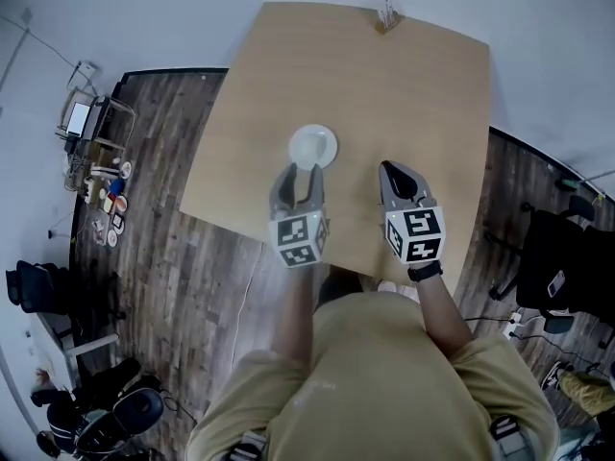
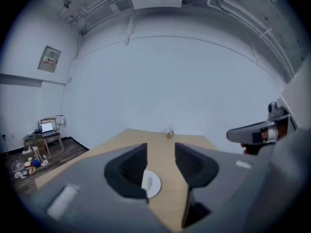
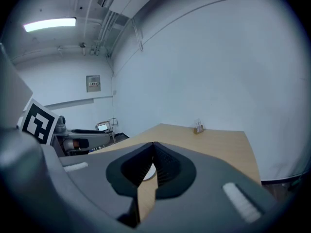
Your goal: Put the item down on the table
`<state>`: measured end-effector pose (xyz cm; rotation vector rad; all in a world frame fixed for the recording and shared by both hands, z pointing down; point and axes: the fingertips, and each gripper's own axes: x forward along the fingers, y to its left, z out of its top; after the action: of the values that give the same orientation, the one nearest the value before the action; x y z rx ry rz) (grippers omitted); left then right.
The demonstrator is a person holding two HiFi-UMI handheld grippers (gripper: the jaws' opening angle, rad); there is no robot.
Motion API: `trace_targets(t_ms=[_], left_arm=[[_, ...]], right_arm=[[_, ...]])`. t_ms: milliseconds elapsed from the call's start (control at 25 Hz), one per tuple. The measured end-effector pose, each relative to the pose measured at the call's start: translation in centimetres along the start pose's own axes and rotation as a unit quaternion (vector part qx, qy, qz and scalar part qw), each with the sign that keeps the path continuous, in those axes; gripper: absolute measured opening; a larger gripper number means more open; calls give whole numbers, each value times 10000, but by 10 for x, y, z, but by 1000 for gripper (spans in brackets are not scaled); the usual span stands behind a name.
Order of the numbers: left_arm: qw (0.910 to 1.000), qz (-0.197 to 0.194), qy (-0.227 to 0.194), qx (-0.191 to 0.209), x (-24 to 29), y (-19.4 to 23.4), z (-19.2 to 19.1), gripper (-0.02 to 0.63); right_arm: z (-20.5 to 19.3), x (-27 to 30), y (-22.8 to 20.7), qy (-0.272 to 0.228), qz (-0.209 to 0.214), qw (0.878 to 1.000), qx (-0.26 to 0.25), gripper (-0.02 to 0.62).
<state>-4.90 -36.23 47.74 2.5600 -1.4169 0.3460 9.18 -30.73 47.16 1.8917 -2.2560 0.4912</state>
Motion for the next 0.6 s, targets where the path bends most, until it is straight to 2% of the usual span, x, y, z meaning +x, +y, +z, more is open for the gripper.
trace_targets(t_ms=[160,320,440,600], left_arm=[[9995,60,-288,68,-41,-16,21,138],[9986,158,-500,101,-75,-38,27,112],[9968,267,-740,114,-103,-51,32,51],[9951,313,-921,147,-141,-67,36,21]], right_arm=[[21,-36,11,-368,95,9992,-111,6],[24,-69,17,-545,186,9981,-229,6],[26,-92,22,-700,223,9969,-297,6],[29,-123,34,-915,244,9945,-439,6]])
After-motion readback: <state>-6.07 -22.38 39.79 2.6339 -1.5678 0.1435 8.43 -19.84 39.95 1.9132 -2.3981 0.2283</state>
